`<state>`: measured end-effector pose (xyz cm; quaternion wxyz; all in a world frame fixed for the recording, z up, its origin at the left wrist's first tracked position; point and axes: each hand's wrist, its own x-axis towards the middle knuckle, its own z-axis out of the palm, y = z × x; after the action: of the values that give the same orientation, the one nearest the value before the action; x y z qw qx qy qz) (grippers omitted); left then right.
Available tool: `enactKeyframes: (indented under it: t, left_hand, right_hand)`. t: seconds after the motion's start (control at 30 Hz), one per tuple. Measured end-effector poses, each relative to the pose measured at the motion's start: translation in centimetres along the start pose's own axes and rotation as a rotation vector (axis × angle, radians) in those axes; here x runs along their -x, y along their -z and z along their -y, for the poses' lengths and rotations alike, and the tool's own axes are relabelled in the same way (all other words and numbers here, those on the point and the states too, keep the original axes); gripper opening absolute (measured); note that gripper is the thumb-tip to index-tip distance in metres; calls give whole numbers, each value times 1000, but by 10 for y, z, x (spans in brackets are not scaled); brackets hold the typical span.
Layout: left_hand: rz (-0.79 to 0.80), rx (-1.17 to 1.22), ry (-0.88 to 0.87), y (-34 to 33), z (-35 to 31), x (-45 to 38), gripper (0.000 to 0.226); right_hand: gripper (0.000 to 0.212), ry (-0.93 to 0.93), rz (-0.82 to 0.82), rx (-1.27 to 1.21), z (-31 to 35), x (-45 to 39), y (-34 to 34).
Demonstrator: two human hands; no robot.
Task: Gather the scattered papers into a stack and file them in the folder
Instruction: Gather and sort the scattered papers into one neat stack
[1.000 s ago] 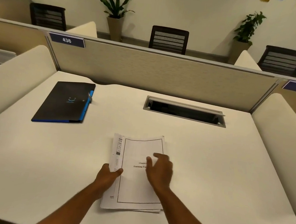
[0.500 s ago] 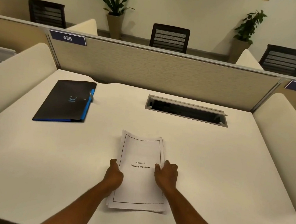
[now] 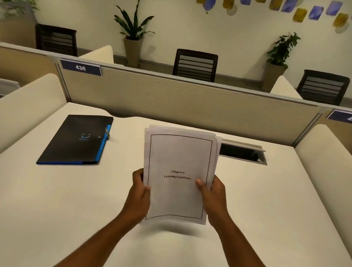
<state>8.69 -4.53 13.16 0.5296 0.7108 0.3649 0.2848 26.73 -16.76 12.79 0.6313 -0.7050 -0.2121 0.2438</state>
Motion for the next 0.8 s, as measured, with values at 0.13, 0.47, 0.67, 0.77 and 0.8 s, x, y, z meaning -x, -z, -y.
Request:
enactKeyframes:
  t: [0.13,0.47,0.67,0.77,0.8]
  left_hand:
    - [-99,113,-151,-3,-28,-7,29]
    - [-99,80,-120,-14,-21,-23,23]
    - [-81,119,-89,-18,-11,-14,15]
    - [-116,138,-114,-24,-15,-5,17]
    - [-130,143,-111,-24,-13,-3,19]
  right_hand:
    - [26,194,-51,-41,19,7,-8]
    - [38,211,-151,52,24,3,-26]
    - [22,150,-174,54,6,7,-27]
    - [24,153,-190,15,7,11,-28]
    - [24,142,-190,10,6,12,-27]
